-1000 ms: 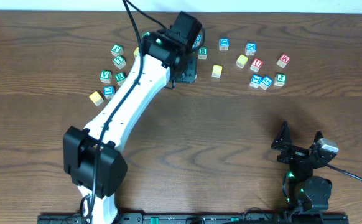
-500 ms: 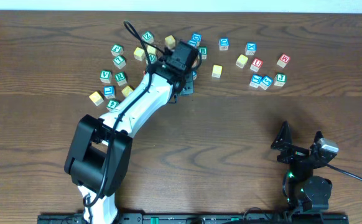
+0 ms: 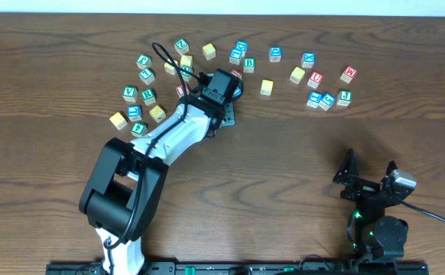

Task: Spell out AI2
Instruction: 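Carry the red A block toward the front and set it down, then retract the left gripper to the left side of the table, then move the right gripper over the blocks toward the red I block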

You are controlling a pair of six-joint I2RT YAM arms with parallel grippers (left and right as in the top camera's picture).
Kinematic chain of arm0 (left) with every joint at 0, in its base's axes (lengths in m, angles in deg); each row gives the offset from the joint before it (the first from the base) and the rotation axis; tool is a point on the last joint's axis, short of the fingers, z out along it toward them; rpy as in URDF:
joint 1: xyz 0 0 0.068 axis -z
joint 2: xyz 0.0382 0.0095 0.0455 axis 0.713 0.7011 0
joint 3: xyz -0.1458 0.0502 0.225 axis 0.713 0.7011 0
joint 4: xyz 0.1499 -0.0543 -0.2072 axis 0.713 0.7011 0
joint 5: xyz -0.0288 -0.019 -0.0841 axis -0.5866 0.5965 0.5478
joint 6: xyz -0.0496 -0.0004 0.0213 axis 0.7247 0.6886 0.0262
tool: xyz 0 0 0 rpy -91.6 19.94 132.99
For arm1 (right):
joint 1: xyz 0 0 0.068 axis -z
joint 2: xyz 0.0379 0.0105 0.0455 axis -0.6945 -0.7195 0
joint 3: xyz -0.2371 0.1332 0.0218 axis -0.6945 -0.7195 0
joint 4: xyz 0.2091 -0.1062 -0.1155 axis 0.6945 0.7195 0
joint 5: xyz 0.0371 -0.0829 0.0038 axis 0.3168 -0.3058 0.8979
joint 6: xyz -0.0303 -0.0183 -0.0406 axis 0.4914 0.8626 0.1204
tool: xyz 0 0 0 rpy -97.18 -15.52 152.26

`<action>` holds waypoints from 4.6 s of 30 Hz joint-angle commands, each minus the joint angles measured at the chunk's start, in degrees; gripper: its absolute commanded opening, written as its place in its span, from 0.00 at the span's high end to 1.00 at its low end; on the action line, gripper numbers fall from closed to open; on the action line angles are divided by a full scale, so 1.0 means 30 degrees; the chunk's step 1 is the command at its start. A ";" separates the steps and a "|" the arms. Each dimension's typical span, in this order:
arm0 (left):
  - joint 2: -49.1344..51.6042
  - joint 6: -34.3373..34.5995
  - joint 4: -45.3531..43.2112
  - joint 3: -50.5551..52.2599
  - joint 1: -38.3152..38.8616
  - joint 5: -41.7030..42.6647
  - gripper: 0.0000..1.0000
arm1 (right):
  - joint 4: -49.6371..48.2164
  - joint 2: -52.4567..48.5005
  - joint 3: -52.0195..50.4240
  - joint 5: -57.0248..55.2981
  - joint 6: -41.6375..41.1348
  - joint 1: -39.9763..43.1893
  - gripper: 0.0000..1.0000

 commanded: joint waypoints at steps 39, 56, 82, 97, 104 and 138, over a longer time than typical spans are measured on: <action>-0.9595 -0.5814 0.4430 -0.0073 -0.2178 0.0342 0.42 | 0.0066 0.0073 -0.0029 -0.0153 0.0197 -0.0117 0.01; -1.2458 -0.8218 0.9253 -0.0066 -1.2182 0.2382 0.16 | 0.0066 0.0073 -0.0029 -0.0153 0.0197 -0.0117 0.01; -1.2291 -0.8204 0.9326 -0.0066 -1.3223 0.2346 0.02 | 0.0066 0.0073 -0.0029 -0.0153 0.0197 -0.0117 0.01; -1.2291 -0.8204 0.9326 -0.0066 -1.3223 0.2346 0.02 | -0.0015 0.0073 -0.0029 -0.0080 -0.0109 -0.0117 0.01; -1.2291 -0.8204 0.9326 -0.0066 -1.3223 0.2346 0.02 | -0.1180 0.0080 -0.0029 0.1042 -0.1370 -0.0117 0.01; -1.2291 -0.8204 0.9326 -0.0066 -1.3223 0.2346 0.02 | 1.5030 -2.1660 2.3307 0.7373 0.4473 -0.0117 0.01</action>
